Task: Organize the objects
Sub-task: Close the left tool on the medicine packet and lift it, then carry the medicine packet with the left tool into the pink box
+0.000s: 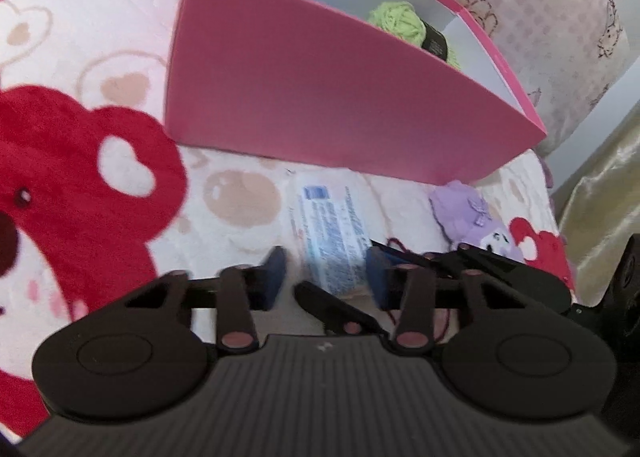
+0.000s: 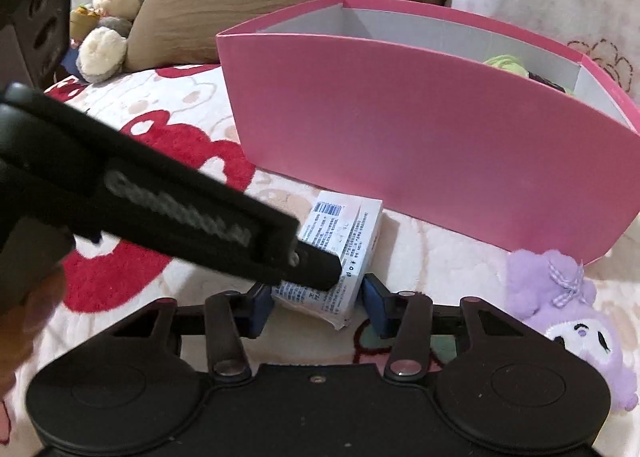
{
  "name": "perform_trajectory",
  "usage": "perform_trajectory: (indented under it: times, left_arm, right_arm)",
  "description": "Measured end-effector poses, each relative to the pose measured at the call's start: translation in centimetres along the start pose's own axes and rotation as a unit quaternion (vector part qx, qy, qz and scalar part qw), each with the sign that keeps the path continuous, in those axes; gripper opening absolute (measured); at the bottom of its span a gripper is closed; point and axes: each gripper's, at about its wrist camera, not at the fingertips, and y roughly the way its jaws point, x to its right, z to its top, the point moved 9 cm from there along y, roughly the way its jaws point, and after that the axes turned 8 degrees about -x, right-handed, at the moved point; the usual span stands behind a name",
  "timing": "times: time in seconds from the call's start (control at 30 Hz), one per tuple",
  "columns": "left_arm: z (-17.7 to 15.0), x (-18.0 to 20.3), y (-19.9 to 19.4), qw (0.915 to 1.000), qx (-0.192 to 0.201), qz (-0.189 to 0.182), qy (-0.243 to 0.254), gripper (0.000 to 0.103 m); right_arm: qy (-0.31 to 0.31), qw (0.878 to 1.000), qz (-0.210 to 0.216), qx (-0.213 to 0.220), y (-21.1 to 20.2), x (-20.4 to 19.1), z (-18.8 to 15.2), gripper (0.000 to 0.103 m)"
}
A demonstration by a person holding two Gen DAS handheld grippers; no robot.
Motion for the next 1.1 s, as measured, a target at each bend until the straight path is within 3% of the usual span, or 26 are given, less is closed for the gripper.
perform_trajectory:
  times: [0.27, 0.6, 0.87, 0.97, 1.1]
  left_arm:
    - [-0.2, -0.5, 0.7, 0.9998, -0.002, -0.002, -0.02, 0.033]
    - [-1.2, 1.3, -0.7, 0.9999, -0.011, -0.01, -0.003, 0.032]
    - [-2.2, 3.4, -4.2, 0.9992, -0.018, -0.034, 0.01, 0.032]
    - [-2.3, 4.4, -6.4, 0.9989, -0.004, -0.045, 0.006, 0.032]
    - [-1.8, 6.6, -8.6, 0.9992, 0.013, -0.033, 0.015, 0.032]
  right_arm:
    - [0.008, 1.0, -0.008, -0.001, 0.6, -0.1, -0.3, 0.052]
    - [-0.027, 0.999, -0.024, 0.004, -1.6, -0.9, -1.2, 0.05]
    - [-0.05, 0.998, -0.026, 0.003, -5.6, -1.2, -1.5, 0.049]
    - [-0.057, 0.998, -0.015, 0.002, -7.7, -0.5, -0.7, 0.049]
    - [-0.069, 0.997, -0.019, 0.01, -10.3, 0.0, -0.1, 0.049]
